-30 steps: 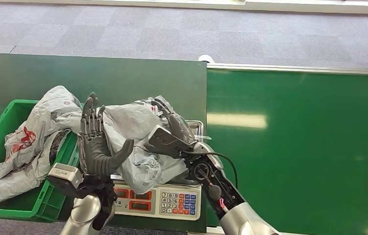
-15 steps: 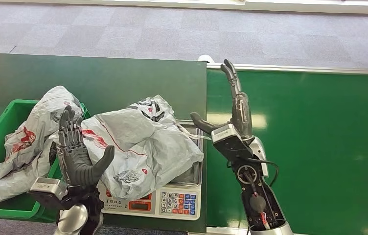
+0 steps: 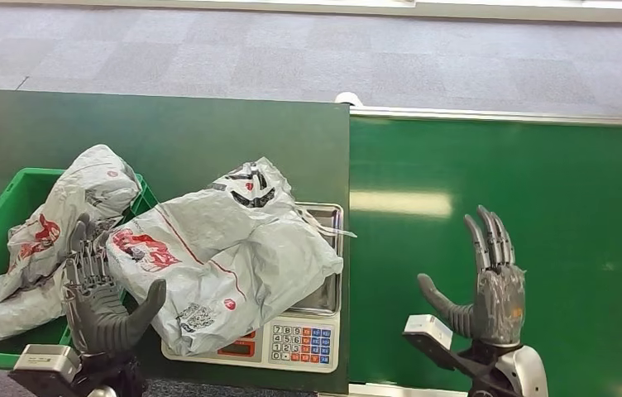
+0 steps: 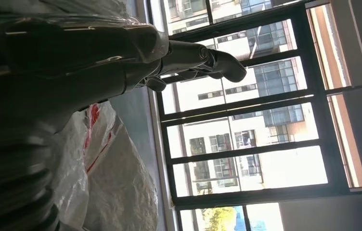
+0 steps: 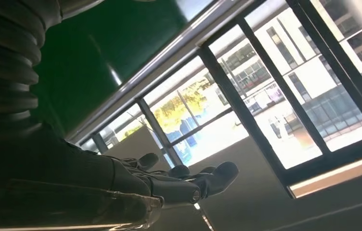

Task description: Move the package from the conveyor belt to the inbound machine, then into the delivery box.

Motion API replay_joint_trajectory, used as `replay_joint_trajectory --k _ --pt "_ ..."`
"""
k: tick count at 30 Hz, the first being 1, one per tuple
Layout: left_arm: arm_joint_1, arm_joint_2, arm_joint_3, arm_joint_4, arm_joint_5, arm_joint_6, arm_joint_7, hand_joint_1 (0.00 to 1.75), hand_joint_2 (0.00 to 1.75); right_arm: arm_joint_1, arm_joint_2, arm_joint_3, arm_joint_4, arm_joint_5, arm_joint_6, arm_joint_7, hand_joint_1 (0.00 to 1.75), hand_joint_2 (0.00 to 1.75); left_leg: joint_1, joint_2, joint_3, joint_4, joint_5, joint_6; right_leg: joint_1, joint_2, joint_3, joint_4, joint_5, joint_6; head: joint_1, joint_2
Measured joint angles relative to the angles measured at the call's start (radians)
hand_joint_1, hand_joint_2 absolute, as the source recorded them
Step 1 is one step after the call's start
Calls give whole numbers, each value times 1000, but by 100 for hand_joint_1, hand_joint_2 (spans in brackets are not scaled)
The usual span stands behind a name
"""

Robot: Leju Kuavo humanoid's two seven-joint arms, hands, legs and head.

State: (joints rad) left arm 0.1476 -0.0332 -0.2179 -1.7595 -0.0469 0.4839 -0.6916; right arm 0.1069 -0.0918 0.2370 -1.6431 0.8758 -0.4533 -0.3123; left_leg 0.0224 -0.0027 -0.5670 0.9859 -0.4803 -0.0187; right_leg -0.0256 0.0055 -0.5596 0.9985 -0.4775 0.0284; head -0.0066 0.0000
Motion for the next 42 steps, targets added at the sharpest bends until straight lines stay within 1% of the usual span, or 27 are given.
replay_joint_trajectory --k 4,7,12,14,15,17,19,21,23,26,29,36,40,42 --pt "28 16 28 -26 -56 32 5 0 175 127 -36 1 -44 -24 -35 36 0 175 0 1 0 0 0 0 0 0 0 0 0 0 0 0" --pt "35 27 57 -52 -189 66 39 0 175 189 -47 13 -68 -23 -37 70 0 175 0 1 0 0 0 0 0 0 0 0 0 0 0 0" --pt "19 58 90 -102 -511 98 153 0 175 243 -46 53 -92 -2 -15 114 0 175 0 1 2 0 0 -1 0 0 1 0 0 -1 0 0" --pt "4 78 90 -115 -566 98 178 0 175 252 -41 65 -95 -16 -3 112 0 175 0 1 2 0 0 -1 0 0 1 0 0 -1 0 0" --pt "-8 89 87 -118 -566 88 187 0 175 255 -38 70 -95 -24 0 110 0 175 0 1 2 0 0 -1 0 0 1 0 0 -1 0 0" --pt "-44 113 74 -120 -532 48 200 0 175 258 -32 78 -95 -39 6 104 0 175 0 1 2 0 0 -1 0 0 0 0 0 -1 0 0" --pt "-89 132 56 -117 -481 -13 207 0 175 258 -22 81 -95 -46 14 101 0 175 0 1 3 0 0 -1 0 0 1 0 0 -1 0 0" --pt "-130 142 35 -108 -460 -79 222 0 175 259 -8 82 -95 -44 24 98 0 175 0 1 3 0 0 -1 0 0 2 0 0 -1 0 0" --pt "-167 146 10 -95 -482 -146 256 0 175 262 7 82 -96 -35 39 93 0 175 0 1 3 0 0 -1 0 0 2 0 0 -1 0 0" --pt "-216 146 -34 -62 -536 -244 314 0 175 263 27 82 -97 -18 62 87 0 175 0 2 3 0 0 0 0 0 2 0 0 0 0 0" --pt "-265 143 -77 -12 -558 -318 343 0 175 260 43 81 -97 -6 78 81 0 175 0 2 3 0 0 -1 0 0 1 0 0 0 0 0" --pt "-363 132 -176 141 -576 -438 387 0 175 241 60 79 -97 -9 98 63 0 175 0 2 3 0 0 -1 0 1 1 0 0 0 0 0" --pt "-397 119 -232 233 -608 -520 433 0 175 224 64 79 -97 -13 113 50 0 175 0 2 3 0 0 -1 0 1 2 0 0 0 0 0" --pt "-405 109 -255 273 -618 -538 442 0 175 216 65 79 -97 -14 116 48 0 175 0 2 3 0 0 0 0 1 2 0 0 0 0 0"
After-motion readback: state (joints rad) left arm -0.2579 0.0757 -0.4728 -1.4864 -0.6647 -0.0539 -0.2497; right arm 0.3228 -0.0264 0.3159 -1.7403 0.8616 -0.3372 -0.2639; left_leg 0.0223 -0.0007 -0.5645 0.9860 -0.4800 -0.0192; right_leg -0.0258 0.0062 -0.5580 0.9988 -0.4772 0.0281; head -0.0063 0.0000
